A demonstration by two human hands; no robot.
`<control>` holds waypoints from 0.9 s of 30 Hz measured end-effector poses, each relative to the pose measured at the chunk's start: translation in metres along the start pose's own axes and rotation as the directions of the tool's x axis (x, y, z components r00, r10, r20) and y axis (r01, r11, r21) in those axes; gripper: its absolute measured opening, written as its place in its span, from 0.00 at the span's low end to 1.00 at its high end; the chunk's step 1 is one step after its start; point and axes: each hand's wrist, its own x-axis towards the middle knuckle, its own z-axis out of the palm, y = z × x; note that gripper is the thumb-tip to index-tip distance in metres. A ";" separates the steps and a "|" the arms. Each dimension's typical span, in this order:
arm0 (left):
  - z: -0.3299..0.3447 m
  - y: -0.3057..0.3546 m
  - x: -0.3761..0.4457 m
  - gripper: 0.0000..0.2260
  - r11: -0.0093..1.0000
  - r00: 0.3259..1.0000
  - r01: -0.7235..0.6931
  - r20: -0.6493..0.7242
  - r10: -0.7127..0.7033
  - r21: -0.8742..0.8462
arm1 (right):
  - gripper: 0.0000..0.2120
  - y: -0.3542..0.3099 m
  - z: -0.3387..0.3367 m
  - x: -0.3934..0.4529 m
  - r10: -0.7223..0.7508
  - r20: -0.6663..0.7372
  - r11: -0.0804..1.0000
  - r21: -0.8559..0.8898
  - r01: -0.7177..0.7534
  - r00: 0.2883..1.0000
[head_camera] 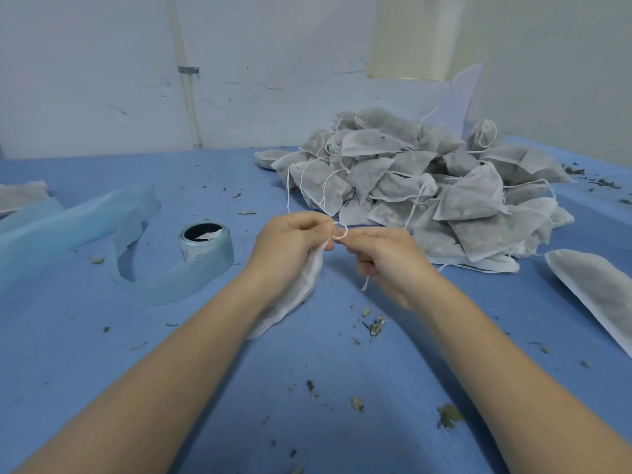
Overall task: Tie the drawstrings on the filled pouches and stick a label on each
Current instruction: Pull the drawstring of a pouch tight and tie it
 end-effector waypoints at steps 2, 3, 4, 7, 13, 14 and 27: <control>0.003 -0.002 -0.001 0.15 1.000 1.000 0.012 0.003 -0.012 0.018 | 0.09 -0.002 -0.001 0.001 0.042 -0.005 0.997 0.069 -0.042 0.999; 0.005 -0.004 0.000 0.15 0.996 1.000 0.001 -0.027 0.002 0.091 | 0.09 -0.003 -0.001 0.001 0.065 -0.005 0.992 0.106 -0.065 0.998; 0.006 -0.005 0.000 0.13 0.976 0.997 -0.020 -0.070 0.036 0.217 | 0.08 -0.003 -0.002 0.001 0.085 0.002 0.985 0.152 -0.084 0.996; 0.008 -0.006 0.000 0.09 0.845 0.972 -0.078 -0.146 0.182 0.528 | 0.10 -0.005 -0.003 -0.001 0.129 0.023 0.933 0.335 -0.130 0.991; 0.011 -0.010 0.000 0.07 0.784 0.943 -0.103 -0.189 0.272 0.613 | 0.03 -0.002 0.002 -0.004 -0.005 -0.096 0.996 0.092 0.013 0.995; 0.011 -0.011 0.001 0.07 0.786 0.942 -0.105 -0.194 0.276 0.609 | 0.04 -0.001 0.002 -0.003 -0.008 -0.118 0.997 0.080 0.018 0.993; 0.013 -0.013 -0.002 0.07 0.773 0.963 -0.180 -0.051 0.264 0.608 | 0.08 -0.011 0.003 -0.006 0.170 0.247 0.700 0.651 -0.293 0.954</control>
